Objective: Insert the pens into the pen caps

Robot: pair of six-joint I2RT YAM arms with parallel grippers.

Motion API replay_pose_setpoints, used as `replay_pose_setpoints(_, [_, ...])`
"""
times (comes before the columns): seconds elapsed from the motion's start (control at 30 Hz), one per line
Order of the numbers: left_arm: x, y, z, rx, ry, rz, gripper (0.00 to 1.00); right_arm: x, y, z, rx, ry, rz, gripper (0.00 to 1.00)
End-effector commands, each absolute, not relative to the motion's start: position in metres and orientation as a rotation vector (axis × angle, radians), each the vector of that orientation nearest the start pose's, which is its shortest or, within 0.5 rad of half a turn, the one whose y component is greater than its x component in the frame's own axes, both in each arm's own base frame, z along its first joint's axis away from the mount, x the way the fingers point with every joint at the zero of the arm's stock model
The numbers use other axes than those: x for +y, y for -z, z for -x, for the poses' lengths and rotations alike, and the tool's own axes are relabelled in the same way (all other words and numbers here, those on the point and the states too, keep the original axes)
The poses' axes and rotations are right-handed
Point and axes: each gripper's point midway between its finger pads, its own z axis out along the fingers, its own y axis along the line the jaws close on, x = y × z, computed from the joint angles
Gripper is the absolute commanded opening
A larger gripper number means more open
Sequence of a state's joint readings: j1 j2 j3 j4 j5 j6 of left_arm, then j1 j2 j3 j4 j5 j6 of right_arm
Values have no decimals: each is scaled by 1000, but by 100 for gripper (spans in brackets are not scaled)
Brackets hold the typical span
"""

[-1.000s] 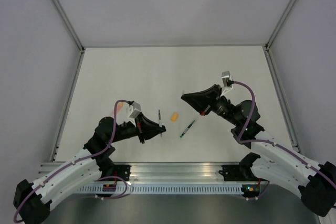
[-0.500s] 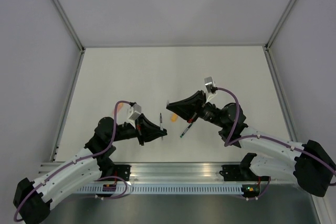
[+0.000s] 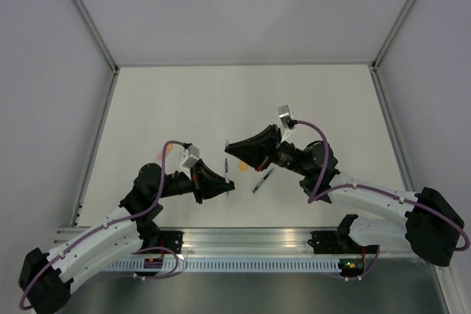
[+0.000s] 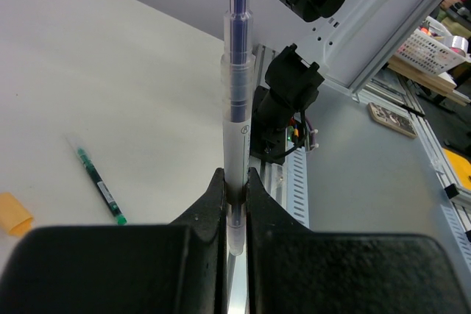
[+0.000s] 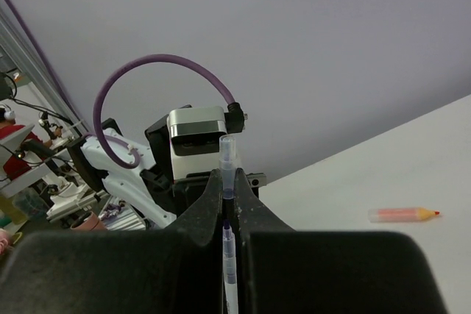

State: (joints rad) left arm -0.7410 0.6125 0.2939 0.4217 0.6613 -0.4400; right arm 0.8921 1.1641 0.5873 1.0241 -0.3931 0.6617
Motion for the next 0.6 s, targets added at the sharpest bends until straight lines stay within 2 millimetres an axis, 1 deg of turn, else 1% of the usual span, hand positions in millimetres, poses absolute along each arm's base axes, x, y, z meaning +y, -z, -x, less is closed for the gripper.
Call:
replay_pose_setpoints(0.0, [-266,-240,-105,1401,1432,-835,2,349,-368,-152,1092,-1602,577,0])
replay_pose_setpoints(0.13, [-266,-240,-104,1400,1434,-838,2,354,-364,-147,1098,-1584,612,0])
replay_pose_setpoints(0.2, [-266,-239,-104,1402,1434,-838,2,355,-357,-148,1125,-1562,621,0])
replay_pose_setpoints(0.4, [-266,-240,-105,1400,1433,-834,2,354,-352,-146,1144,-1532,653,0])
replay_pose_setpoints(0.57, [-265,-240,-104,1400,1433,-834,2,352,-350,-148,1158,-1489,662,0])
